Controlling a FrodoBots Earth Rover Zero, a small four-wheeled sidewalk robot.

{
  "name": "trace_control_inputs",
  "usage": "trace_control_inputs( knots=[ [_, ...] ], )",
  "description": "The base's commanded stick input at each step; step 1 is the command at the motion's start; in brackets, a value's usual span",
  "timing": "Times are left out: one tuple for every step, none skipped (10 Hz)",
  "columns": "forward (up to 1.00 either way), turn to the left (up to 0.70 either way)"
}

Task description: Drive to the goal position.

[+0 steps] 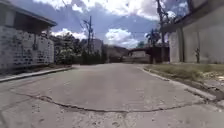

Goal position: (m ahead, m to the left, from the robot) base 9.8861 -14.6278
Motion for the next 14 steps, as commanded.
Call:
trace_control_inputs(
  knots=[
    [0.70, 0.00],
    [0.70, 0.00],
    [0.70, 0.00],
    [0.70, 0.00],
    [0.70, -0.16],
    [0.70, -0.35],
    [0.70, -0.35],
    [0.70, -0.35],
    [0.70, -0.35],
    [0.70, -0.35],
    [0.70, -0.35],
    [0.70, -0.35],
    [0.70, -0.11],
    [0.70, -0.03]
  ],
)
